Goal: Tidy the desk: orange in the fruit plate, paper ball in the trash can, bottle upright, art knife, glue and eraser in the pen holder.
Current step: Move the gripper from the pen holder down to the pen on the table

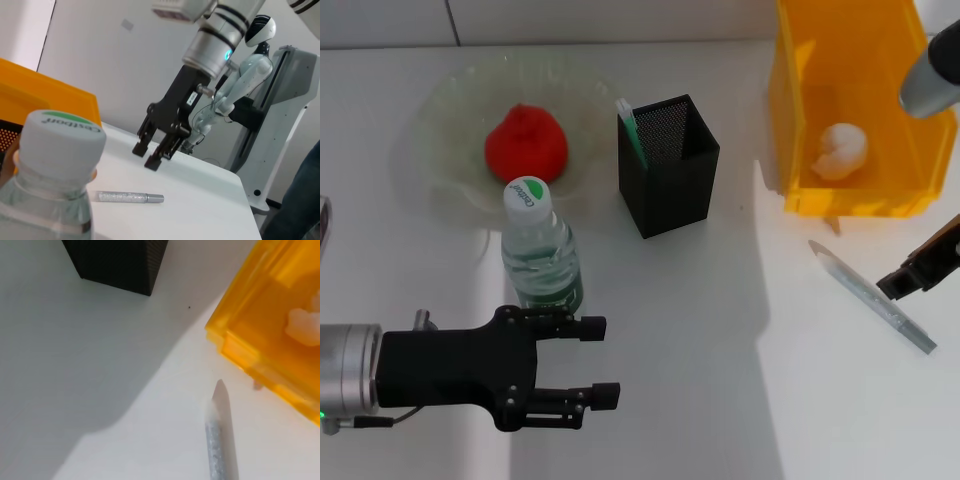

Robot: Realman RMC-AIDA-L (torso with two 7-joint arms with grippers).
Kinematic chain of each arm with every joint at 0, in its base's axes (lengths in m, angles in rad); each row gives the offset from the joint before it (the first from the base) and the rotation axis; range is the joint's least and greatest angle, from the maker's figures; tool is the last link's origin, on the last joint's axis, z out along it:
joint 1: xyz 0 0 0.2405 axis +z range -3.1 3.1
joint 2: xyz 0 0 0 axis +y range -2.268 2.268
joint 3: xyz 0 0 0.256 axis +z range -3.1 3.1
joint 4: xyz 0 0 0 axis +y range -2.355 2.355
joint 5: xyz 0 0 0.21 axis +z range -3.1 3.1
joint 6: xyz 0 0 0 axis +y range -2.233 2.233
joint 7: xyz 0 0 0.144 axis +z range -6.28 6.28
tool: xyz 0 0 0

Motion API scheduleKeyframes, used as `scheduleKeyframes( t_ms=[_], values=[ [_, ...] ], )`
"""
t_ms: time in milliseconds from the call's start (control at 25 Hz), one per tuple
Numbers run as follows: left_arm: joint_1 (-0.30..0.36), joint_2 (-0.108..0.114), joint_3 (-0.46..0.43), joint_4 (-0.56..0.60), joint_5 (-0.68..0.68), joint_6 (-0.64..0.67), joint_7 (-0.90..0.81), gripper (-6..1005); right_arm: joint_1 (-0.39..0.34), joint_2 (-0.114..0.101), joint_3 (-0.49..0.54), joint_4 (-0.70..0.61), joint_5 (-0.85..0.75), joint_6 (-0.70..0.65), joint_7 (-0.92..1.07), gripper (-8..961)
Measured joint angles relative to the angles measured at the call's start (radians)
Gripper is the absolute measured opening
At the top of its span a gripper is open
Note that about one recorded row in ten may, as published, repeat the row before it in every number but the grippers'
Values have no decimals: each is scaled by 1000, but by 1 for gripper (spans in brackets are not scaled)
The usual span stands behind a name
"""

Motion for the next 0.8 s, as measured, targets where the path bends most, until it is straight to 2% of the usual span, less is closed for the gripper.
scheduleKeyframes(
  t_ms=[120,440,640,800],
  values=[
    [0,0,0,0,-7,0,1,768,9,-2,-20,96,-1,65,1,502],
    [2,0,0,0,-11,1,1,768,26,-3,-24,192,1,136,-18,502],
    [0,0,0,0,-11,2,1,768,39,-3,-26,239,2,164,-32,398],
    [0,0,0,0,-11,2,0,769,49,-3,-29,273,3,185,-43,397]
  ],
)
